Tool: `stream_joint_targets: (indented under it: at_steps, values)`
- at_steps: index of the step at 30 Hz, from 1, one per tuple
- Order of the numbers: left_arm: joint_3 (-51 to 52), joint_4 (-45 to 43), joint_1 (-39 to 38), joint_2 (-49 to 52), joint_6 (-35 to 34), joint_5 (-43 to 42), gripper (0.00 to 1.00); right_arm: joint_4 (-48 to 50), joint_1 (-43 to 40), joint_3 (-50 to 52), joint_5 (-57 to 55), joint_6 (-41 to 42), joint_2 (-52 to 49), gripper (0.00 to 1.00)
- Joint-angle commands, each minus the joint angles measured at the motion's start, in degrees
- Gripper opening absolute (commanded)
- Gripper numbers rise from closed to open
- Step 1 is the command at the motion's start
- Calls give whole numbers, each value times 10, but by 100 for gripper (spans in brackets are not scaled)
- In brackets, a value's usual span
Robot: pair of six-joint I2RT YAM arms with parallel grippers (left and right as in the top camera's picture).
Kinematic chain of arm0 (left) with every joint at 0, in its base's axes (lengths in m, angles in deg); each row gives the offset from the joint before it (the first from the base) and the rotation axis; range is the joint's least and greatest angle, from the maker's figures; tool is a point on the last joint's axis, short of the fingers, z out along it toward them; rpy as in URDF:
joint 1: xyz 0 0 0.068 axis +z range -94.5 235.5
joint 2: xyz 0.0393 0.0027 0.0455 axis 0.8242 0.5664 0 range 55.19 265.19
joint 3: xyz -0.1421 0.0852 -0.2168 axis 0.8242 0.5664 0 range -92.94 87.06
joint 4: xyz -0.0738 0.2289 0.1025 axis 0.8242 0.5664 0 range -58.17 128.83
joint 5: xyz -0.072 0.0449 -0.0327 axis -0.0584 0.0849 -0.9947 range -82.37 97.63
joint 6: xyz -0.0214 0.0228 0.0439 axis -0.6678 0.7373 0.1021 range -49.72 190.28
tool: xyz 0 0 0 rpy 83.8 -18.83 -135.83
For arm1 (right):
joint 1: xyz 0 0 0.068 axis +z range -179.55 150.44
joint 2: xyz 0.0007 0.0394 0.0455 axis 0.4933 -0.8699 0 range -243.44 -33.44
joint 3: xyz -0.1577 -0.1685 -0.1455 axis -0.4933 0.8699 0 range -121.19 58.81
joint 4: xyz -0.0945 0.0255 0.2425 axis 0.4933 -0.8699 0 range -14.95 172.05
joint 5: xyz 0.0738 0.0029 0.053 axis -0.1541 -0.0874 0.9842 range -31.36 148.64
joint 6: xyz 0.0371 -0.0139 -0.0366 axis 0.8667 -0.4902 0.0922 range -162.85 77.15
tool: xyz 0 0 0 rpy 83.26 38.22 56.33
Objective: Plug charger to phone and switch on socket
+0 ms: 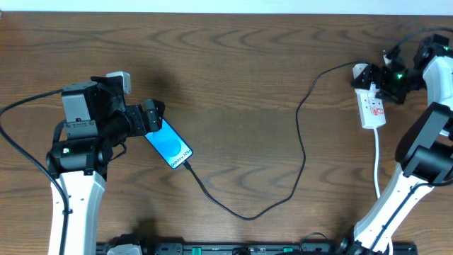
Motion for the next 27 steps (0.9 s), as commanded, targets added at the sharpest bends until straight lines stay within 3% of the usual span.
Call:
stream_joint_targets:
  at_steps: [1,20,27]
  values:
    - [-2,1,-2,0,10,3,95,-7,-20,5,-32,14,35,99]
    - [-2,1,-2,0,10,3,95,-58,-15,5,-104,61,264,99]
    - [-2,1,-2,0,10,3,95,-58,-15,5,-105,62,283,99]
